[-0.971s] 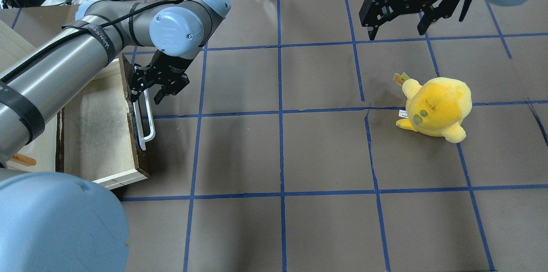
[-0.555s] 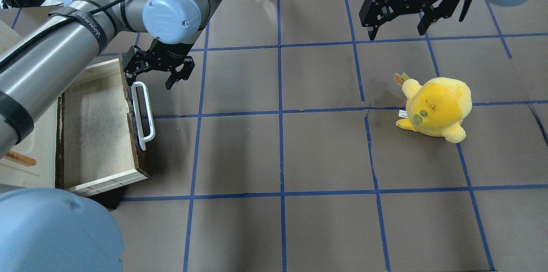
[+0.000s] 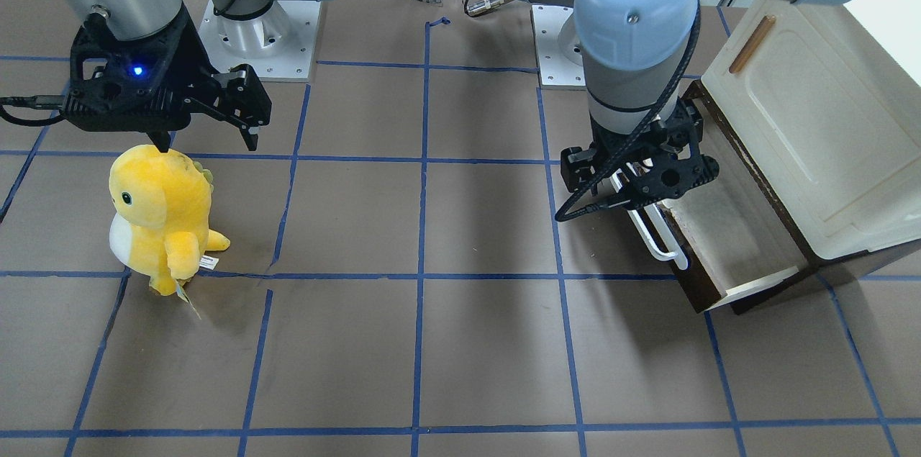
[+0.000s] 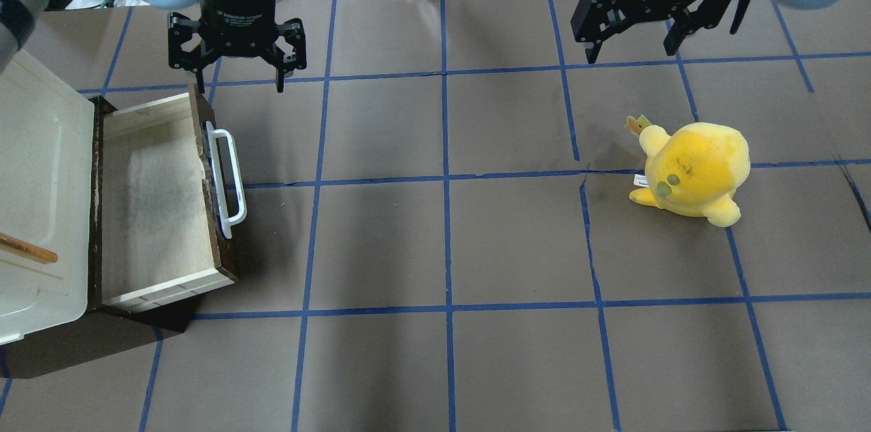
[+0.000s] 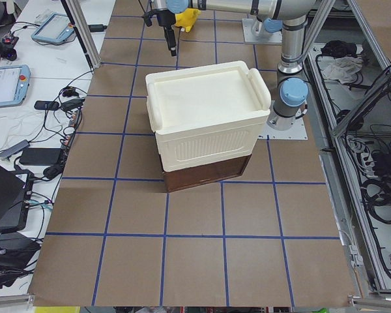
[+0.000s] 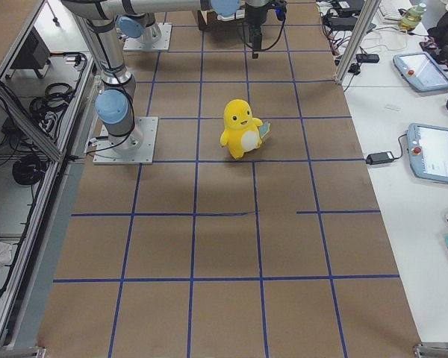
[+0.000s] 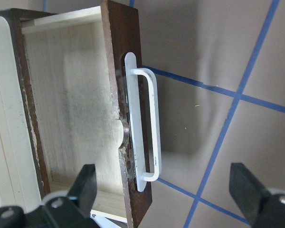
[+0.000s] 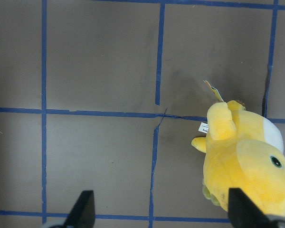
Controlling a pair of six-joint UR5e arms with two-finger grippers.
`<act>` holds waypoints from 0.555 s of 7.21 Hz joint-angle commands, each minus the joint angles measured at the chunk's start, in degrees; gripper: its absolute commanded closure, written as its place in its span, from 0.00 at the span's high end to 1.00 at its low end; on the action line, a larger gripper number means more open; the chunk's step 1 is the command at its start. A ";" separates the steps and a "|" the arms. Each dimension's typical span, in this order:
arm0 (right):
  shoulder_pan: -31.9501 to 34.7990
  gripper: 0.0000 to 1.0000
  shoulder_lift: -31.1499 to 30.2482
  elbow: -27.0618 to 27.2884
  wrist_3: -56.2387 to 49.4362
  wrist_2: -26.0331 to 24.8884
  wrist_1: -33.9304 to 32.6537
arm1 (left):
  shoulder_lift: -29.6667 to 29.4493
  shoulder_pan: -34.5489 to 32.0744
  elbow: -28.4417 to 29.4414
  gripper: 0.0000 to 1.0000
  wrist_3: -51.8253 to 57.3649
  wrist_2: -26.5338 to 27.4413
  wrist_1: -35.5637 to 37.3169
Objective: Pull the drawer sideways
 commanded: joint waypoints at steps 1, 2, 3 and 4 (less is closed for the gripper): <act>0.00 1.00 0.00 0.00 0.00 -0.03 0.00 | 3.89 2.47 0.15 1.00 9.56 -4.07 1.81; 0.00 1.00 0.00 0.00 0.00 0.06 0.00 | 5.13 5.00 -0.03 1.00 15.55 -8.00 3.13; 0.00 1.00 0.00 0.00 0.00 -0.03 0.00 | 6.53 8.07 -0.73 1.00 19.88 -12.99 3.23; 0.00 1.00 0.00 0.00 0.00 0.06 0.00 | 8.29 9.58 -1.78 1.00 27.31 -13.57 3.23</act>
